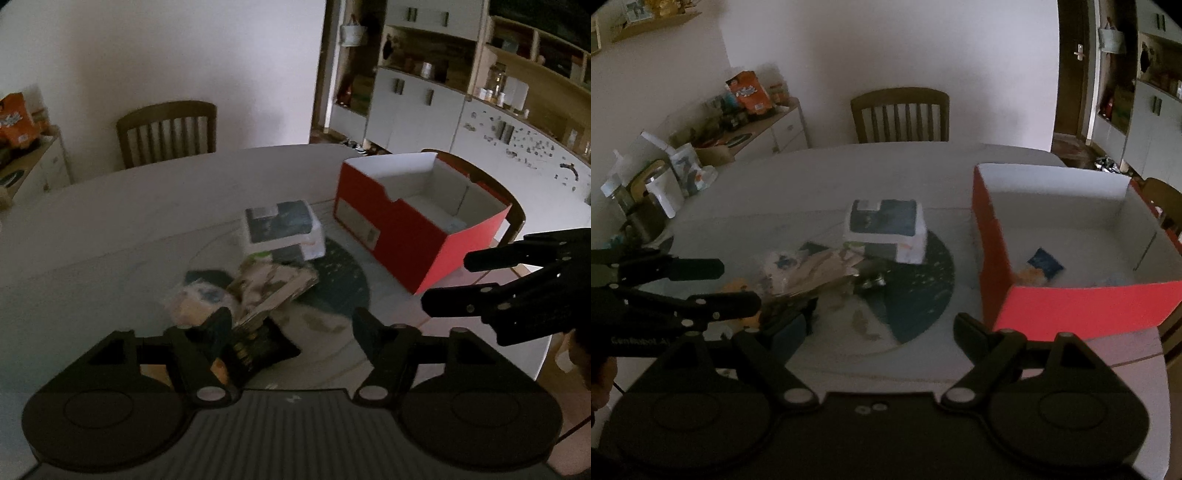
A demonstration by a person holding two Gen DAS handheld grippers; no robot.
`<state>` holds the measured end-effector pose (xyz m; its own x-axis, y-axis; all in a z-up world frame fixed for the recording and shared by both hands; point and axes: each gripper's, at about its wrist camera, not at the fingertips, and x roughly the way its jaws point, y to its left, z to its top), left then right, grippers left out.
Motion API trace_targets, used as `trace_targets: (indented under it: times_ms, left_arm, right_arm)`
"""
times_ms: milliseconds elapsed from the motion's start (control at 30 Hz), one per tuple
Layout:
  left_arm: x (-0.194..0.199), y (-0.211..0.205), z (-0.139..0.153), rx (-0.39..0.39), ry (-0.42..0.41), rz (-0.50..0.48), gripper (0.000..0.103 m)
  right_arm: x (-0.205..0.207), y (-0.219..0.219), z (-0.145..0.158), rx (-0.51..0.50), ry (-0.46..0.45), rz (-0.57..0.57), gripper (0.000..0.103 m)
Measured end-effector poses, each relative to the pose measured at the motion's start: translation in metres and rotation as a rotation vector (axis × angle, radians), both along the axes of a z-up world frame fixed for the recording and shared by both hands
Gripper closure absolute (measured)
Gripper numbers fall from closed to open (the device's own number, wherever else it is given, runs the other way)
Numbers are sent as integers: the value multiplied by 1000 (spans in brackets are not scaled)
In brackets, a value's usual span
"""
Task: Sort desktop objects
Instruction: 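Move both tools back from the red shoebox to the snack pile, then grasp white bread-picture bag with left tool while right tool grasps black snack bag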
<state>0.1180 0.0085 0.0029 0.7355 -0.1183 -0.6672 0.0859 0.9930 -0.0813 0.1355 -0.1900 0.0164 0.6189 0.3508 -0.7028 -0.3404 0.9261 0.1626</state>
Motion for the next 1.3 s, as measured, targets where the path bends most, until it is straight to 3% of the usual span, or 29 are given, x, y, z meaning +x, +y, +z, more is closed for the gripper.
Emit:
trace_targets:
  times_ms: [167, 400, 567, 933, 1300]
  left_arm:
    - [-11, 16, -9, -15, 12, 18, 19]
    - [-30, 34, -30, -19, 43, 44, 15]
    - [-44, 45, -46, -13, 62, 50, 6]
    - [-63, 57, -76, 5, 113, 12, 5]
    - [-62, 55, -97, 80, 119, -38, 5]
  right_arm:
    - [-4, 12, -3, -4, -1, 4, 14]
    - [-8, 27, -13, -21, -9, 1, 10]
    - [-14, 39, -19, -21, -17, 1, 4]
    - [-21, 70, -38, -45, 23, 26, 4]
    - [-13, 97, -63, -91, 39, 7, 5]
